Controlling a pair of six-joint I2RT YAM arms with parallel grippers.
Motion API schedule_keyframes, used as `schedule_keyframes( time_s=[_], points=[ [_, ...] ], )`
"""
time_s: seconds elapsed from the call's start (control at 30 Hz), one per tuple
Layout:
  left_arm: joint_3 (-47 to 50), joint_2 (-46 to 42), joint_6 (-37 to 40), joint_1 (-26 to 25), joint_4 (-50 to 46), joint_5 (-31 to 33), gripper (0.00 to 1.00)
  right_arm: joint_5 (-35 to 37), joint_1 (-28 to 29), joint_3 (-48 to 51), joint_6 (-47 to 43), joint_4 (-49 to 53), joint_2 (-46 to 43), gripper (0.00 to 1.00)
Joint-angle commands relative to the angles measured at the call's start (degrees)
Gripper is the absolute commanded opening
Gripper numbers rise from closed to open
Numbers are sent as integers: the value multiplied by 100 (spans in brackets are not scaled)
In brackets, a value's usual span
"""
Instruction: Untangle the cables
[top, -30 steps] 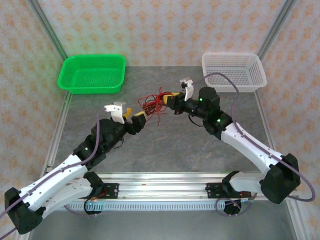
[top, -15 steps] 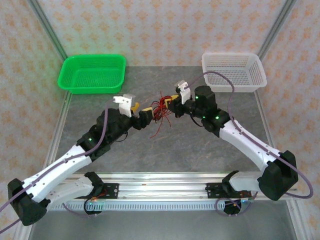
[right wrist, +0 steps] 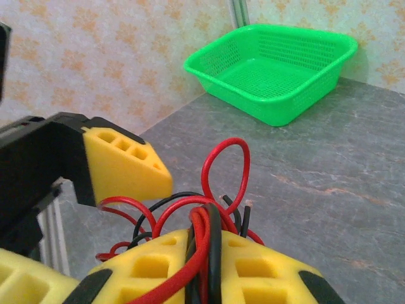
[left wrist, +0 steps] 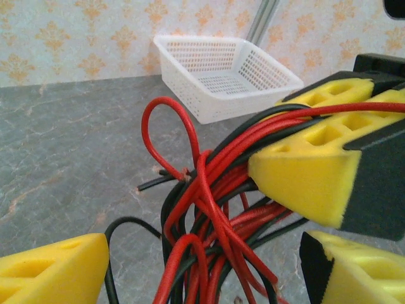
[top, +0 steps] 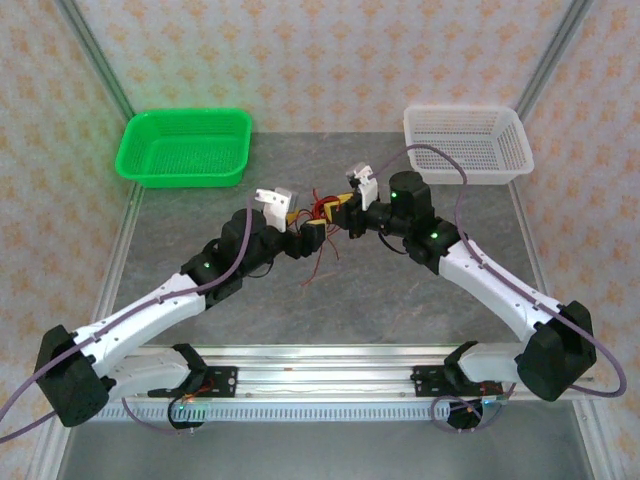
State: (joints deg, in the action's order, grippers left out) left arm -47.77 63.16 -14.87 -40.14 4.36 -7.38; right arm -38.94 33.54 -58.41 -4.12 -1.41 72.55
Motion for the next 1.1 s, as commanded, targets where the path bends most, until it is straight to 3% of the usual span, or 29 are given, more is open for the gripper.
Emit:
schedule_keyframes(
  time_s=[0.0, 0.2, 0.43, 0.57, 0.7, 0.87, 1.07],
  points=[
    [185, 71, 36, -47, 285, 276, 80, -344, -32, -66, 261, -490, -168, 0],
    [472, 134, 68, -38, 359, 1020, 74, -775, -32, -3, 291, -445, -338, 0],
    [719, 40, 94, 29, 623, 1347, 47, -1564, -32, -83, 113, -8, -413, 0],
    [887, -80, 90, 157, 732, 1356, 39, -2061, -31, -163, 169, 172, -382, 0],
    [1110, -342, 116, 325, 865, 1183, 30, -2267, -32, -359, 51, 620, -353, 0],
    [1497, -816, 90, 393, 1318, 492, 17, -2126, -62, -680, -194, 1282, -163, 0],
    [1793, -1120, -137, 393, 1674, -66, 7, -1898, -120, -697, -5, 1155, -22, 0]
  ],
)
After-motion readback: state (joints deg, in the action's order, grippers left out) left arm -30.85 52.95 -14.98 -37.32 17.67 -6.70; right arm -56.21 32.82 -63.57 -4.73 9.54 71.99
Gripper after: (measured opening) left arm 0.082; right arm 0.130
